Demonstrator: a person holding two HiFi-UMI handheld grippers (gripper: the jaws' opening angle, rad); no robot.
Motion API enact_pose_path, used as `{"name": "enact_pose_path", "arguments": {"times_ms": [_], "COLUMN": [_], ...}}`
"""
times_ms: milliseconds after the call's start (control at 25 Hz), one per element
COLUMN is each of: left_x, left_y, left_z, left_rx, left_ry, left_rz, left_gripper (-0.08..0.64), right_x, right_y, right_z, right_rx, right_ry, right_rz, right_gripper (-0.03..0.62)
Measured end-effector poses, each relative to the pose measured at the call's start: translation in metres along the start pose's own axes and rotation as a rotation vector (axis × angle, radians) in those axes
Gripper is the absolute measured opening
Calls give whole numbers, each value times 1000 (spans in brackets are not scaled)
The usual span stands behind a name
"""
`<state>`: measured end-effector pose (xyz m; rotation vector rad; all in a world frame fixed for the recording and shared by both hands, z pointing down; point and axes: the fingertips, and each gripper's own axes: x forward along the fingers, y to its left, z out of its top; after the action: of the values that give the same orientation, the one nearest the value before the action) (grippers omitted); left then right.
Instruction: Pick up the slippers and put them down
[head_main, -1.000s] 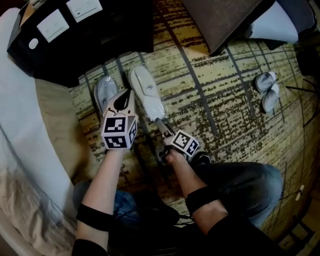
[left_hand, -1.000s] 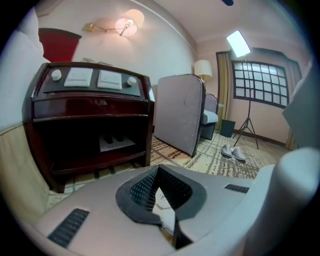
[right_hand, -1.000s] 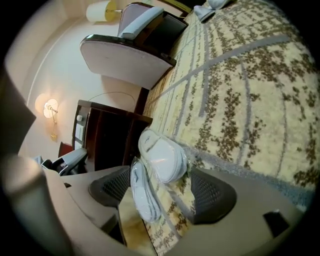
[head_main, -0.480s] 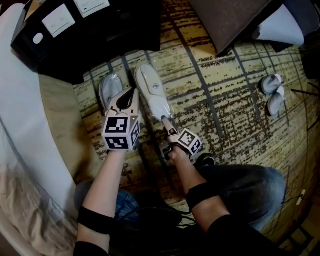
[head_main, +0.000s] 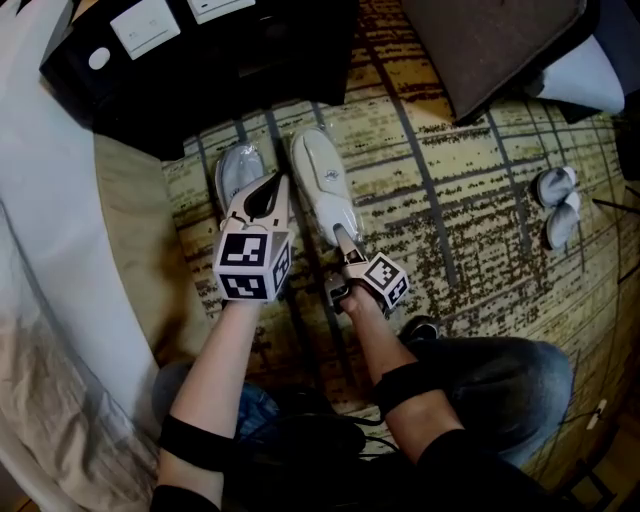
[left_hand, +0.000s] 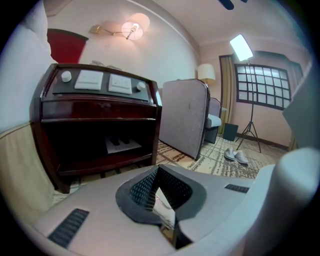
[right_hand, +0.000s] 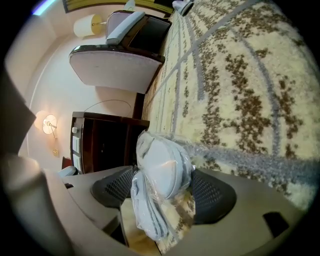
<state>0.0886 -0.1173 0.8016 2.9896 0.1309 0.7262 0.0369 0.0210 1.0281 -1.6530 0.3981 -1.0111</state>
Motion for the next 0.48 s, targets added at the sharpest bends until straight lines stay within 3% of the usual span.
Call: {"name": "enact_pose_path", "arguments": {"times_ms": [280,360,480], "left_x": [-4,-4,-6], "left_y": [4,4,4], "left_z": [2,3,1], "left_rx": [7,8,14], "left_ry": [-7,-9,-5], "left_rz": [7,7,6], "left_gripper": [2,2,2], "right_x": [16,13,10], "right_y": [-4,-14,-22], "right_z": [0,2,2], "right_rx": [53,18,-2], "right_ry": [-18,-2,20], "right_rz": [-21,-88,-138], "right_gripper": [329,239,191]}}
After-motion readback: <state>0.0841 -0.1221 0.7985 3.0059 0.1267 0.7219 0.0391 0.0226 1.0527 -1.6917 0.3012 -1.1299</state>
